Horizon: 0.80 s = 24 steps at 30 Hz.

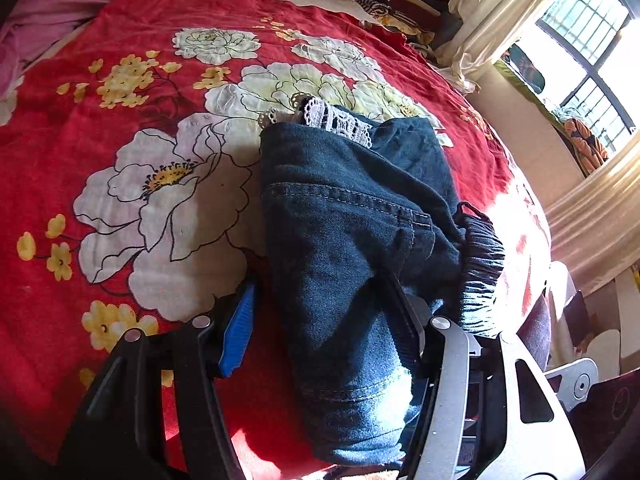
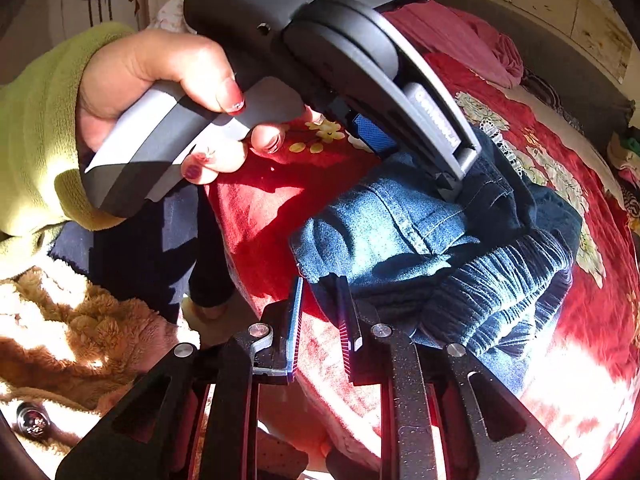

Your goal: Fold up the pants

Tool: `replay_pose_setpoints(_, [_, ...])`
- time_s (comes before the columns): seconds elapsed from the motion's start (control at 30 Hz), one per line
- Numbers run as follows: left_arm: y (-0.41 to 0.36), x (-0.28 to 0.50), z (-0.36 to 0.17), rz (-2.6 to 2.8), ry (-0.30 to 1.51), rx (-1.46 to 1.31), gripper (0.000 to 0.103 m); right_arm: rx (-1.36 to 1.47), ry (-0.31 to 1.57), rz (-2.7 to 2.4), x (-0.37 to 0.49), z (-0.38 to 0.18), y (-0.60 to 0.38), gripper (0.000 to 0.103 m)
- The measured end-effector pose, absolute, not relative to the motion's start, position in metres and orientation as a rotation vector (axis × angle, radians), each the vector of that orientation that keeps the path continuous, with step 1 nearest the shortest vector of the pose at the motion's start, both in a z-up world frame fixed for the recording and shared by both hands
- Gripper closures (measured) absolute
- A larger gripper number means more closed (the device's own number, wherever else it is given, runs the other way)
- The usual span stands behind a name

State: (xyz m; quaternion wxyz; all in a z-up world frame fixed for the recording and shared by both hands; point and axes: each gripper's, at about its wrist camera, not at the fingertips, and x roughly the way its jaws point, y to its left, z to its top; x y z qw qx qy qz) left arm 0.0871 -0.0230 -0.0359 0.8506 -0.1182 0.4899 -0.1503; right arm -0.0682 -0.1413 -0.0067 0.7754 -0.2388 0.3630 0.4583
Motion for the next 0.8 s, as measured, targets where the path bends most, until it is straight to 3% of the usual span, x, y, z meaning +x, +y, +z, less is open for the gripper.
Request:
replay_pose_setpoints(0.27, [-0.027, 0.08, -0.025, -0.317, 1.002, -0.234, 0.052, -0.31, 0.749, 0.997, -0.059, 0.036, -0.177, 0.07])
replay_pose_setpoints(0.43, [-0.028, 0.075, -0.019, -0.316, 0.983, -0.229, 0.052, -0.264, 0.721, 0.951, -0.06, 0.045, -0.187, 0.066])
replay_pose_setpoints(0.8, [-0.028, 0.058, -0.001, -0.312, 0.931, -0.219, 0.052, -0.201, 0.653, 0.839, -0.054, 0.062, -0.212, 0.038])
